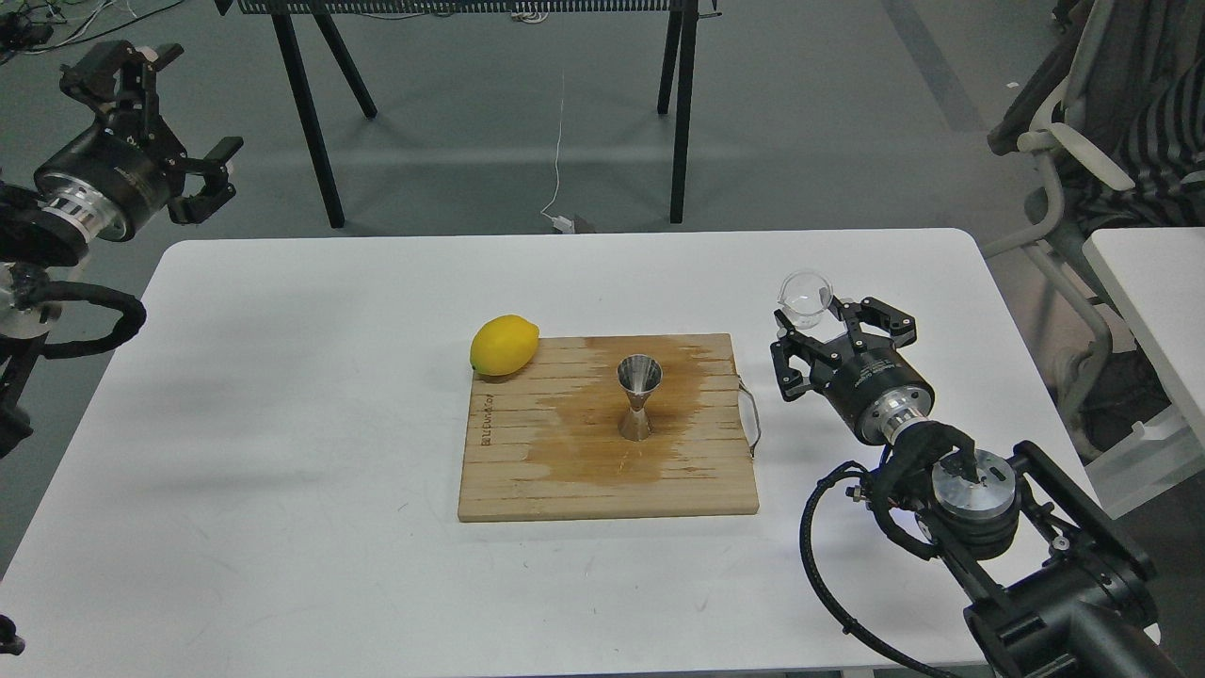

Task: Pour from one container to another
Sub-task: 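Grasp the glass cup and lift it above the jigger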

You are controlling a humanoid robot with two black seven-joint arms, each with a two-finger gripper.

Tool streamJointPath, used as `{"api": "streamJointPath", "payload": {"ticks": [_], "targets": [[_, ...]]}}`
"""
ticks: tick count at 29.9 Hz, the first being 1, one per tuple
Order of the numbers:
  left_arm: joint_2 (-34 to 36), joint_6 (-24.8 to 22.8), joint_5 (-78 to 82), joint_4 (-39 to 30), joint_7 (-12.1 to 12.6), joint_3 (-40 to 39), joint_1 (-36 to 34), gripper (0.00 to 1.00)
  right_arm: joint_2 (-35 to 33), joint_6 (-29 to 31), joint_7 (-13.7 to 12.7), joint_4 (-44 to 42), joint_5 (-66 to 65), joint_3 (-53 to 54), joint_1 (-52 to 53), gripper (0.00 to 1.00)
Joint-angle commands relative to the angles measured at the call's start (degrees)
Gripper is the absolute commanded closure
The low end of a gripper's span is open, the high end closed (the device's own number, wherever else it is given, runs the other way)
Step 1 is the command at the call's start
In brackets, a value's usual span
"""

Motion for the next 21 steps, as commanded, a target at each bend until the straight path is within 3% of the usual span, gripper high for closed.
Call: {"api": "streamJointPath", "payload": {"ticks": [1, 14, 21], "targets": [[-0.05, -0.01, 0.0, -0.09, -0.06, -0.28, 0.0, 0.0, 0.37, -0.82, -0.19, 0.28, -1.84, -2.97, 1.51, 0.88], [-0.22, 0.17, -0.09, -0.44, 0.02, -0.28, -0.09, 0.0, -2.09, -3.64, -0.81, 2.91, -5.62, -14.66, 9.15, 0.88], [-0.31, 0.61, -0.09, -0.44, 0.02, -0.28, -0.44, 0.0, -5.43, -4.52, -2.56, 2.83, -9.05, -22.39, 14.51, 0.88]]}}
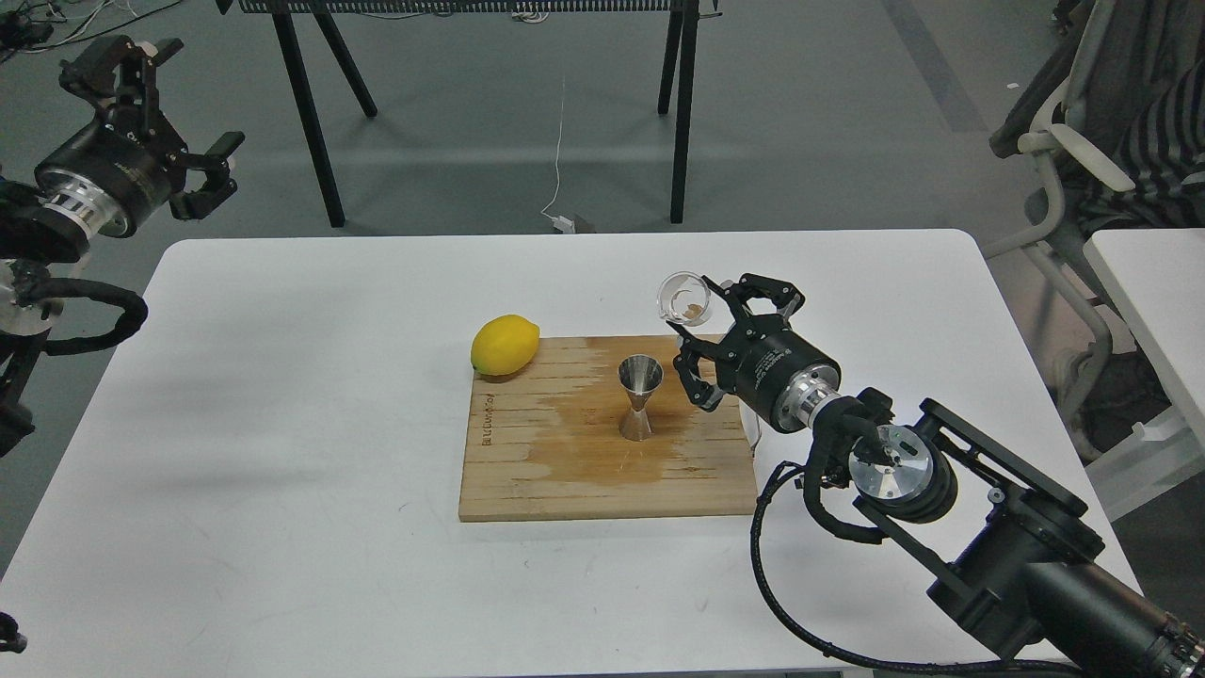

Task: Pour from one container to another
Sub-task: 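Grasp the glass cup and lift it above the jigger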

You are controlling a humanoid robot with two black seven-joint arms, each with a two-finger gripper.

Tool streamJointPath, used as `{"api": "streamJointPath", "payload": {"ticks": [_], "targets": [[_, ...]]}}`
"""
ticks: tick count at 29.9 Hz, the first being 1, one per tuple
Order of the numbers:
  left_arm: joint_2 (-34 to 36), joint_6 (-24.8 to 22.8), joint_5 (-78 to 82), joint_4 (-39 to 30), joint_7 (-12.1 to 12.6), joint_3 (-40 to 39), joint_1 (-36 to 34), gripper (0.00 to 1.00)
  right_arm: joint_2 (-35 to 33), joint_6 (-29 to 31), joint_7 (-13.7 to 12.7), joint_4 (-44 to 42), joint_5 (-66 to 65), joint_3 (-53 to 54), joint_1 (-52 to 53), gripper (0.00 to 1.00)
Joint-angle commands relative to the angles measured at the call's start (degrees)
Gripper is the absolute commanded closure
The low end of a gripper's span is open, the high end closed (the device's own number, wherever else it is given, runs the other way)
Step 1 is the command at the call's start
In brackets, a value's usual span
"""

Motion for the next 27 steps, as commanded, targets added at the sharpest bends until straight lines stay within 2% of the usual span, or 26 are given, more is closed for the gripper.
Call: {"api": "streamJointPath", "payload": {"ticks": [1, 10, 27], "targets": [[-0.16, 0.67, 0.0, -0.08, 0.01, 0.01, -0.06, 0.0, -1.74, -0.51, -0.77, -0.02, -0.5, -3.22, 2.81, 0.88], [0.02, 1.47, 0.0, -1.66, 0.36, 0.27, -0.14, 0.0, -6.14, -1.22, -2.09, 0.07, -1.99, -7.79, 7.3, 0.88], [0.02, 1.55, 0.0, -1.66, 0.36, 0.27, -0.58, 0.0, -8.16, -2.1, -3.06, 1.39, -8.24, -13.77, 11.6, 0.88]]}}
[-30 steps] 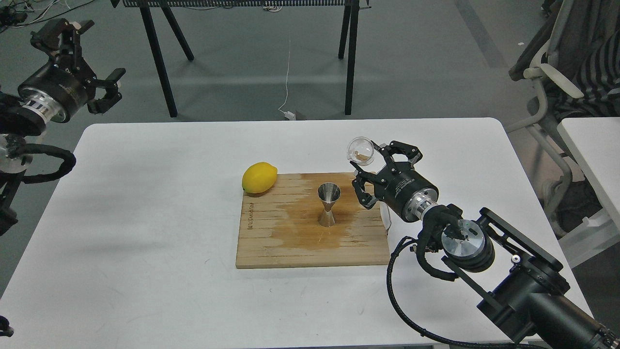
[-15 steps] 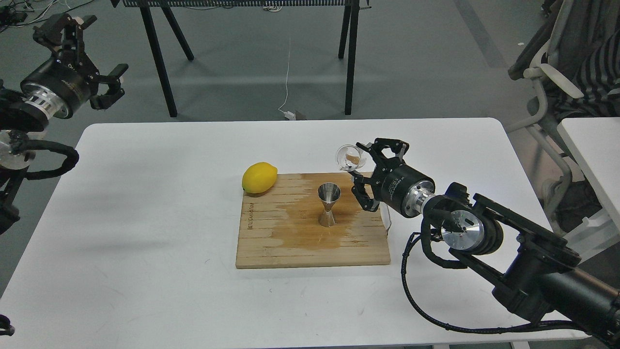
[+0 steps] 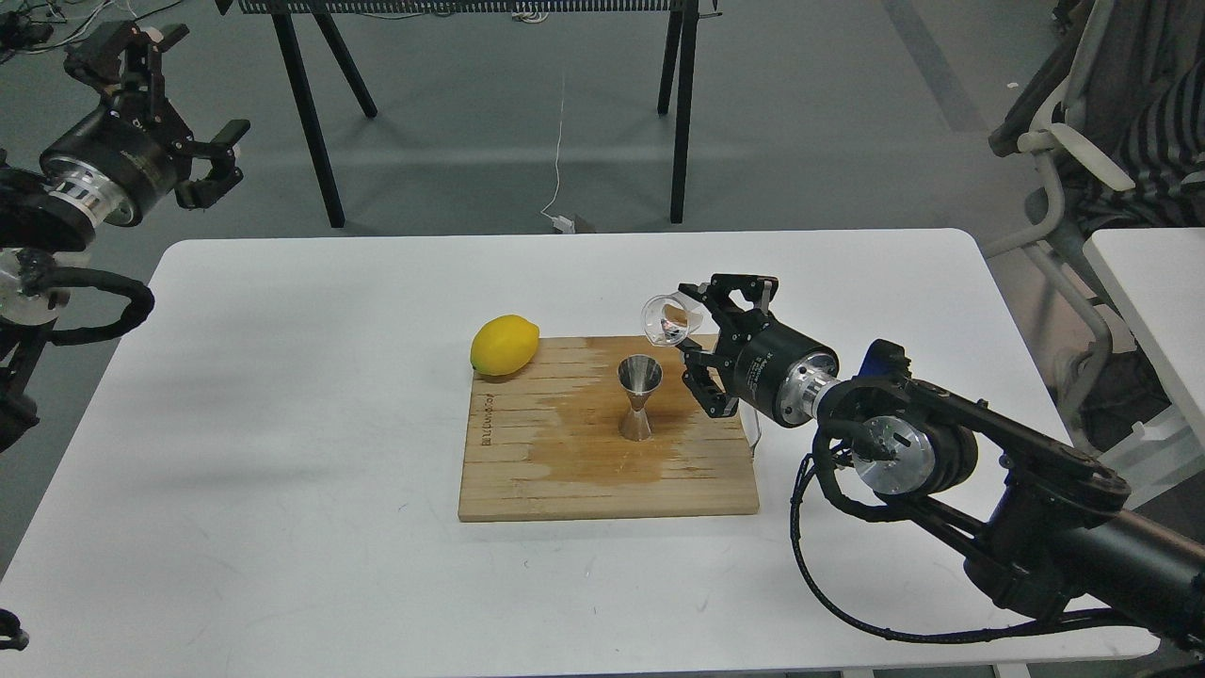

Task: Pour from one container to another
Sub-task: 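Grasp the glass cup and lift it above the jigger, then tilt the glass cup with the right gripper to pour into the jigger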

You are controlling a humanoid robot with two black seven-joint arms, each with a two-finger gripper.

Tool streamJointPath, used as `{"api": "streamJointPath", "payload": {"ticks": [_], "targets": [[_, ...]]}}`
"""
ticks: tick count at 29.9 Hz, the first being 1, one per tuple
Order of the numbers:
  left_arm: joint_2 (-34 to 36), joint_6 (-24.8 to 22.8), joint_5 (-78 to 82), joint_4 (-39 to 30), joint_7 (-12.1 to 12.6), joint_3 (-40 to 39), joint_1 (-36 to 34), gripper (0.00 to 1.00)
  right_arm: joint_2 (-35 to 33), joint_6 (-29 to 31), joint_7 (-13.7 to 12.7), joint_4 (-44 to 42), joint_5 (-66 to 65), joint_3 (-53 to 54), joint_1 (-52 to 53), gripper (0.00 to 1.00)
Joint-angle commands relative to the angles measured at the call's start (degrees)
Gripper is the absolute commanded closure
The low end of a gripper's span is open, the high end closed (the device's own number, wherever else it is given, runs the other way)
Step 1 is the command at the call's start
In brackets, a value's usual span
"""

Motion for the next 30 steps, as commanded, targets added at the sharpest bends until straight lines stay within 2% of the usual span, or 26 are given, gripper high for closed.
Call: {"api": "streamJointPath", "payload": {"ticks": [1, 12, 30], "targets": [[0.02, 0.0, 0.0, 0.0, 0.03, -0.01, -0.02, 0.0, -1.03, -0.09, -0.19, 0.01, -0.21, -1.89, 2.44, 0.88], [0.2, 0.09, 0.0, -0.52, 0.03, -0.27, -0.02, 0.0, -2.0, 0.0, -1.42, -0.07, -2.23, -7.96, 7.98, 0.88], [0.9, 0.0, 0.0, -0.52, -0.06, -0.27, -0.37, 0.0, -2.88, 0.17, -1.51, -0.6, -7.93, -12.62, 11.59, 0.88]]}}
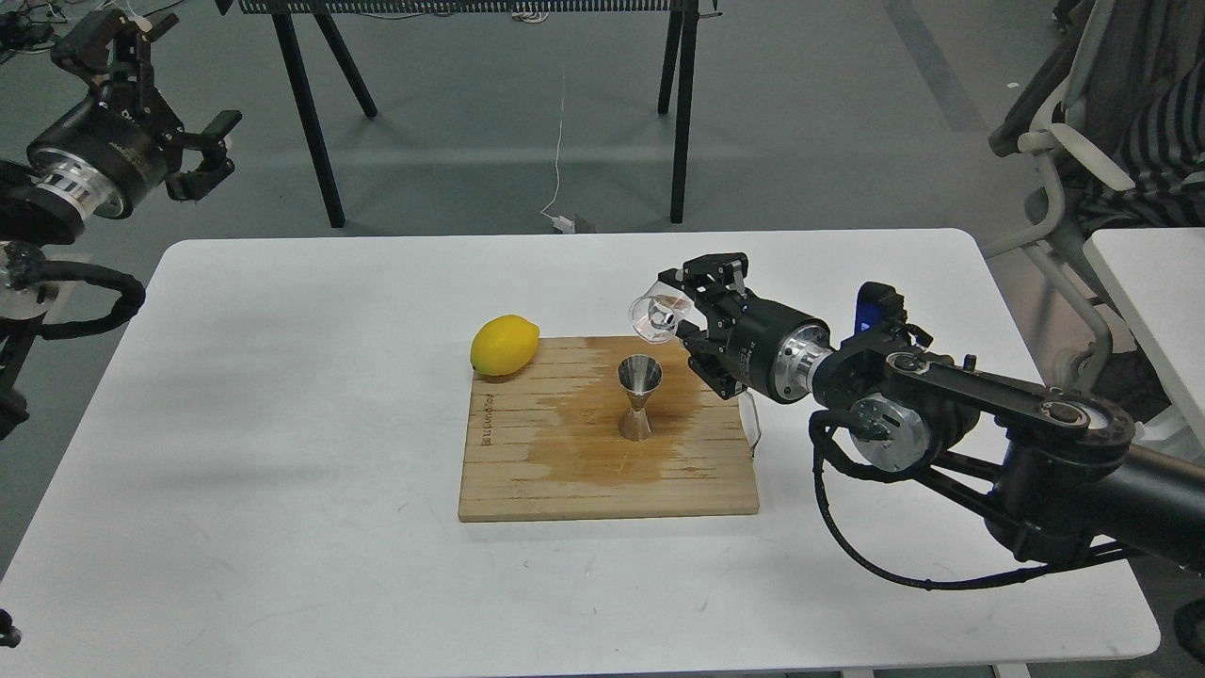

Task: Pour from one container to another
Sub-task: 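Tilt the glass cup with the right gripper to pour into the jigger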

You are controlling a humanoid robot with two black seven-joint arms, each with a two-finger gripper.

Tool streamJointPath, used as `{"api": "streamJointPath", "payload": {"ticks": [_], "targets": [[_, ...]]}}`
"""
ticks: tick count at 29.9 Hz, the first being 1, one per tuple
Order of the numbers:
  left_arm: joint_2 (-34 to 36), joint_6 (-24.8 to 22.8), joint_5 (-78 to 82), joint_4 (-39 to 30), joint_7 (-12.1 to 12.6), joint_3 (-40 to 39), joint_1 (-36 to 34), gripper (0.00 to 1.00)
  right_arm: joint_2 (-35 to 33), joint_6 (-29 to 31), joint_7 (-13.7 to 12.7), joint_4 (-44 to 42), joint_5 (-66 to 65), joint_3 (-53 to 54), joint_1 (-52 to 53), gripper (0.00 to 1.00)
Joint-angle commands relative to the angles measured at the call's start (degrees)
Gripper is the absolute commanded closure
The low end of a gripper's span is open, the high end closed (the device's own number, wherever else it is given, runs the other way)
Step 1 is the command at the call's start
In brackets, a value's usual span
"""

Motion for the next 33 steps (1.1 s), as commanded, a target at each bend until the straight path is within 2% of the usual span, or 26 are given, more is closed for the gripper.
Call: {"api": "streamJointPath", "payload": {"ticks": [1, 33], "targets": [[0.05, -0.01, 0.0, 0.0, 0.0, 0.0, -0.08, 0.0, -0.07, -0.01, 0.01, -0.08, -2.03, -0.57, 0.03, 0.88], [0.14, -0.01, 0.0, 0.0, 0.09, 0.0, -0.52, 0.0, 0.11, 0.43, 0.1, -1.39, -5.9, -4.79, 4.07, 0.88]]}}
